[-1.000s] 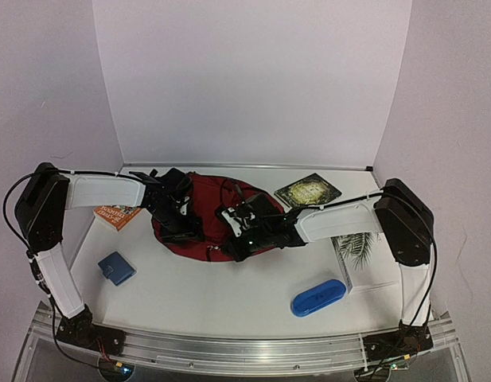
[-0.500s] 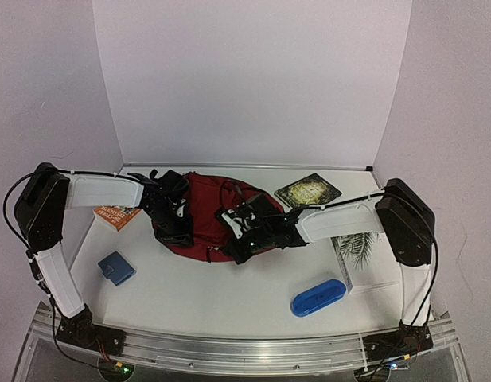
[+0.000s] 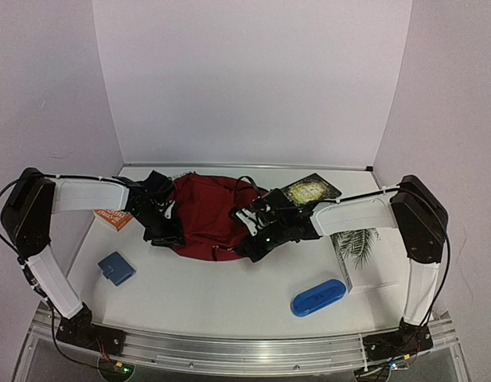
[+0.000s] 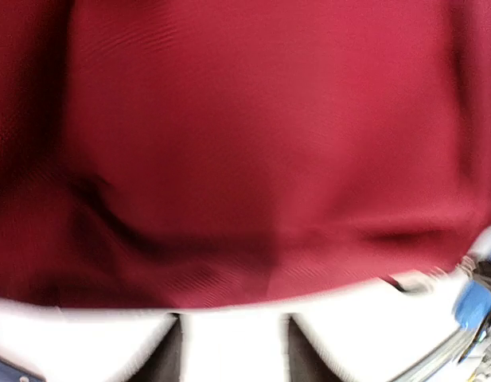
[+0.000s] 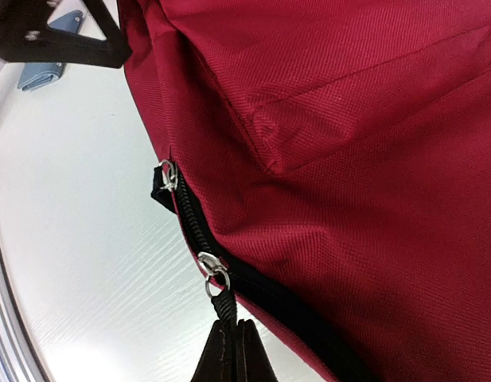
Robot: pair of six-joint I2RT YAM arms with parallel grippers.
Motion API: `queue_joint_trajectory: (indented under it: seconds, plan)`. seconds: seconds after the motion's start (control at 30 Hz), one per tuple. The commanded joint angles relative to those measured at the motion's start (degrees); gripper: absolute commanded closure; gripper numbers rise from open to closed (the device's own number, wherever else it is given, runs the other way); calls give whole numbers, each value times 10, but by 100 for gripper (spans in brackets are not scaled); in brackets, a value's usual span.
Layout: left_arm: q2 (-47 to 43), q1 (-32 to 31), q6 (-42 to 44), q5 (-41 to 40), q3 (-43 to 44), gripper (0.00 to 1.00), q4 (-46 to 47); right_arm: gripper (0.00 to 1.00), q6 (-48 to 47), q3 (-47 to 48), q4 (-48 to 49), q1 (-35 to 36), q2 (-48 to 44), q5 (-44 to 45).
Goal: Pack the student bag
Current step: Unzip the student bag at the center of the board.
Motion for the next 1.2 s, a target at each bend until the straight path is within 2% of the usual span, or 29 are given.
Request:
queue_joint_trajectory:
  seconds: [0.0,0.07,0.2,0.33,0.43,0.5,0.6,0.73,0.97,1.03,1.1,1.17]
  plan:
    - [-112,-62,99,4,-4,41,36,100,10,21,-13,-1,-9,-58]
    - [-140,-88,128,-16,-2,34,30,100,15,28,-13,-1,-2,-72]
    - [-183,-117,190,-49,-35,32,57,100,26,39,-13,-3,3,-100]
    - [-235,-165,299,-120,-108,31,147,100,37,47,-13,-7,0,-118]
    - [-272,-172,367,-119,-164,31,234,100,44,55,-13,-13,2,-127]
    - [-278,-174,408,-113,-182,22,268,100,48,59,-14,-14,3,-133]
    - [-240,-186,457,-130,-177,19,274,100,51,63,-14,-13,5,-139]
    - [-163,-216,507,-172,-154,24,293,100,54,68,-14,-14,8,-146]
    - [-75,-230,524,-208,-138,30,342,100,53,59,-14,-14,-1,-153]
    - [-60,-230,526,-234,-141,38,359,100,52,56,-14,-14,-4,-156]
    - [-47,-230,530,-277,-145,58,372,100,52,52,-14,-15,-7,-158]
    - [-42,-230,528,-316,-151,73,380,100,51,48,-15,-17,-10,-159]
